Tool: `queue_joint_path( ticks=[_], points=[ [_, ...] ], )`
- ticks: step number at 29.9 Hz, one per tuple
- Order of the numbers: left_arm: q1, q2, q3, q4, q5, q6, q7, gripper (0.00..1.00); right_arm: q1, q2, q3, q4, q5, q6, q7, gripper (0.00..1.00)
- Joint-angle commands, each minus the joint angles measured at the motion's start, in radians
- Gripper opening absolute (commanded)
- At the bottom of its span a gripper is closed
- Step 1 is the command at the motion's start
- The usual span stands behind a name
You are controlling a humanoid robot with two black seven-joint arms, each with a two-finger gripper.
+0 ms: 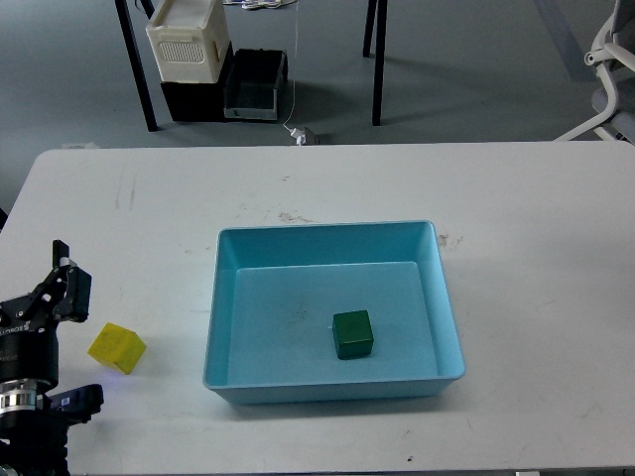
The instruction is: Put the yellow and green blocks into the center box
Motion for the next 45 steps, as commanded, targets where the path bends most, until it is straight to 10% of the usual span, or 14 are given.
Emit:
queue_joint_path(
  ticks=[1, 22, 45],
  points=[
    [0.002, 0.0, 0.0, -0.001, 0.0, 0.0, 0.0, 1.0, -0.209, 0.061, 0.151, 0.093, 0.038, 0.0, 0.001, 1.0],
    [-0.024, 0.015, -0.002, -0.012, 0.0, 0.0, -0.003, 1.0, -0.97, 0.568, 0.294, 0.544, 0.3, 0.0, 0.038, 1.0],
    [-0.297, 0.04, -0.298, 0.175, -0.008, 0.0, -0.103, 1.0, -1.043, 0.54, 0.242, 0.641, 0.222, 0.0, 0.028, 1.0]
  ],
)
